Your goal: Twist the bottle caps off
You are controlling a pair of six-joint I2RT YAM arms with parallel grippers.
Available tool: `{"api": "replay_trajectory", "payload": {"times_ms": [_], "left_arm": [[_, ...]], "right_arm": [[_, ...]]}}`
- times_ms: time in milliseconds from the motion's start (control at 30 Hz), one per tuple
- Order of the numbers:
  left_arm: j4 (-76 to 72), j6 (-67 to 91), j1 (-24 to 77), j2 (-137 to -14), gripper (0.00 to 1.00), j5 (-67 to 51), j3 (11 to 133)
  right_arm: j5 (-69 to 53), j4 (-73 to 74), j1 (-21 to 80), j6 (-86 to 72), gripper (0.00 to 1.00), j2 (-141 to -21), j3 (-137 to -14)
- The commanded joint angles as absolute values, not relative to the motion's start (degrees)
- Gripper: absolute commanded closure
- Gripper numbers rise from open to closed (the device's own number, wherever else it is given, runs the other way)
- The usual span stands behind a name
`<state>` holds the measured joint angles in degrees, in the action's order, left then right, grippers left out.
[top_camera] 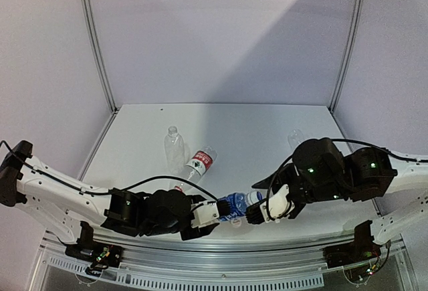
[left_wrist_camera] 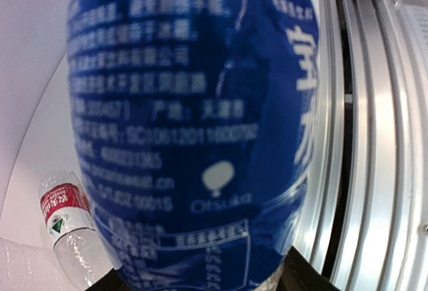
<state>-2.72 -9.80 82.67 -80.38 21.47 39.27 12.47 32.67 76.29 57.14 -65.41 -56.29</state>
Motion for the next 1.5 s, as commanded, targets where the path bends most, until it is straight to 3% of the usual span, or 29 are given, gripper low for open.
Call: {"api": "replay_trajectory", "payload": {"times_ms": [0, 200, 300, 367, 433, 667, 967, 1467], "left_arm": [[-4.7, -10.2, 83.7, -79.1, 0.46, 20.0, 39.4], [-6.1, -10.0, 83.6, -77.4, 0.55, 23.2, 38.4], [-6.5, -9.9, 83.6, -77.5, 0.67, 25.4, 38.2], [-6.9, -9.9, 83.6, -77.4, 0.81, 26.5, 38.1], [-7.2, -10.0, 83.6, -77.4, 0.87, 27.8, 38.0], [-7.8, -10.4, 83.8, -77.2, 0.88, 29.6, 37.8], [-8.0, -10.9, 83.8, -77.5, 0.88, 30.0, 37.8], [-7.5, -10.9, 84.0, -77.2, 0.88, 29.9, 37.9]], "right_arm": [[6.2, 32.5, 75.8, 48.0, 0.49, -59.3, -60.4], [3.8, 29.2, 75.8, 29.5, 0.38, -54.9, -62.7], [16.7, 30.6, 74.9, 9.3, 0.33, -55.2, -66.0], [17.7, 37.0, 72.0, -6.2, 0.37, -57.7, -70.2], [17.2, 43.8, 69.3, -15.7, 0.37, -61.5, -73.7], [-6.8, 47.9, 56.9, -36.7, 0.38, -64.6, -69.8], [-25.4, 37.5, 55.4, -47.7, 0.42, -68.7, -63.8], [-32.4, 32.0, 55.3, -51.4, 0.5, -71.1, -62.1]]}}
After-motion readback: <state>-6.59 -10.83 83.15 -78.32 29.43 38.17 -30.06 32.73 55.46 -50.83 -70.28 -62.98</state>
